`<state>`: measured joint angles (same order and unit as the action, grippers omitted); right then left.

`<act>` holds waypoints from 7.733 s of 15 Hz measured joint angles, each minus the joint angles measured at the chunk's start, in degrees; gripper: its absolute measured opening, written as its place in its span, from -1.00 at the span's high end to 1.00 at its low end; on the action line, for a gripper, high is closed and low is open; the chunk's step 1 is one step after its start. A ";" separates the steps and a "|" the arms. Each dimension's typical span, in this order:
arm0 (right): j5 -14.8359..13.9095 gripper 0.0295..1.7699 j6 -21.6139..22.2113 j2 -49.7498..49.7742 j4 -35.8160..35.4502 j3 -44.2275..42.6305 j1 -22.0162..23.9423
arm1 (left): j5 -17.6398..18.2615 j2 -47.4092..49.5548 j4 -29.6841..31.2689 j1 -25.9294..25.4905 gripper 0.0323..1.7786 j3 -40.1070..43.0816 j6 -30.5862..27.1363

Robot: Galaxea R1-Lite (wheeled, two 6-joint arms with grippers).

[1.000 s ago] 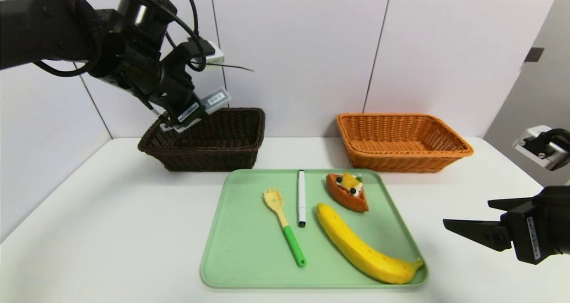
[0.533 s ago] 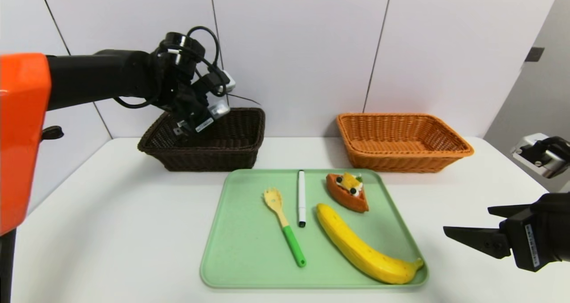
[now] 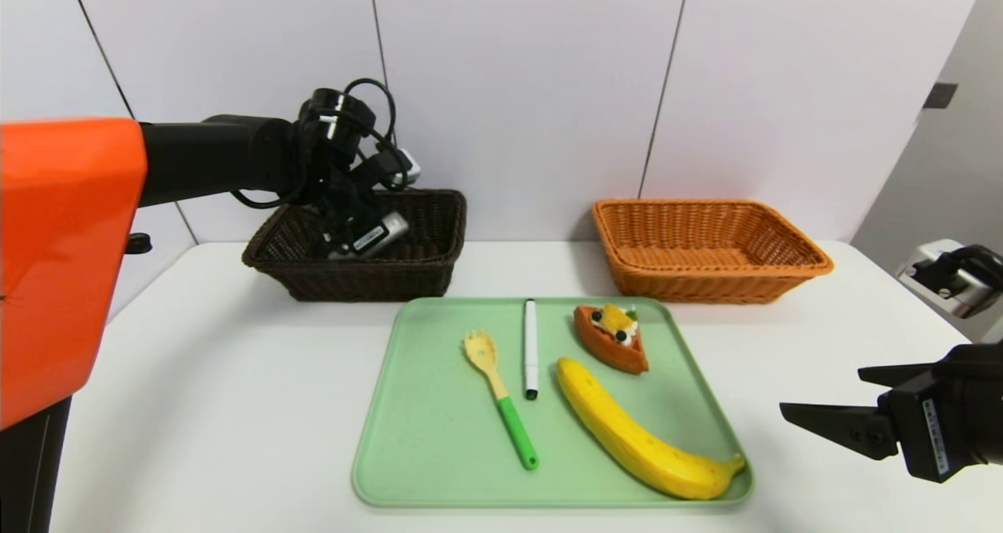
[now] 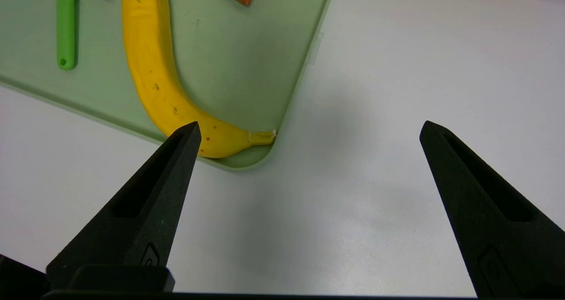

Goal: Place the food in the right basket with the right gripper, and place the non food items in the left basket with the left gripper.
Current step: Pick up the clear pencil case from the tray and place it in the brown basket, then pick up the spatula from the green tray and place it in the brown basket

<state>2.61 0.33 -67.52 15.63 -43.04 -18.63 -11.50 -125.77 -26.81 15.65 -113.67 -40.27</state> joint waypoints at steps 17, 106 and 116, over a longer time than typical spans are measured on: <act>-0.02 -0.93 0.82 0.05 -0.06 0.07 0.22 | -3.83 12.59 -15.71 17.53 -0.81 0.10 58.34; -1.43 -0.93 1.87 1.02 -1.05 3.24 0.46 | -2.63 3.12 2.34 0.50 0.95 1.01 -2.38; -1.49 -0.93 1.82 1.13 -1.02 3.25 0.46 | -2.54 -0.66 5.86 0.05 0.95 0.99 -2.32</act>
<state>1.12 2.15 -66.39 14.60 -39.79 -18.16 -14.03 -126.43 -20.94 15.70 -112.68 -42.58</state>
